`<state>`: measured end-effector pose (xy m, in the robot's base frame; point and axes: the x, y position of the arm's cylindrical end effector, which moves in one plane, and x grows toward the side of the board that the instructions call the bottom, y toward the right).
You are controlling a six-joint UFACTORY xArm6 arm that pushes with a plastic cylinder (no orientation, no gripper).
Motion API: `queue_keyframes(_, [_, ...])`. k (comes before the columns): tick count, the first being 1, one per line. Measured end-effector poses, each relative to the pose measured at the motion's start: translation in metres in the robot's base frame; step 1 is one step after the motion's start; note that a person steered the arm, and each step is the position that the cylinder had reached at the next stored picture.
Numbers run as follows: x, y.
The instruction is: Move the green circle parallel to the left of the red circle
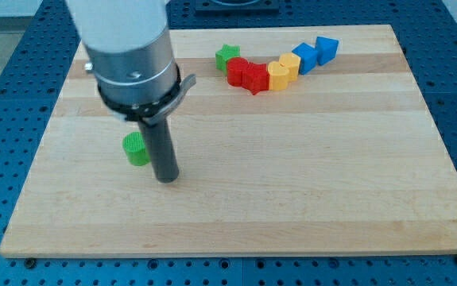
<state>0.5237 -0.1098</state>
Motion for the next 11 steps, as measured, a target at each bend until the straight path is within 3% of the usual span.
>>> queue_keyframes(1, [-0.016, -0.032])
queue_keyframes(3, [-0.095, -0.045])
queue_keyframes(5, [-0.072, -0.057])
queue_keyframes(6, [-0.080, -0.076])
queue_keyframes(9, [-0.160, -0.043])
queue_keyframes(11, [-0.145, -0.049])
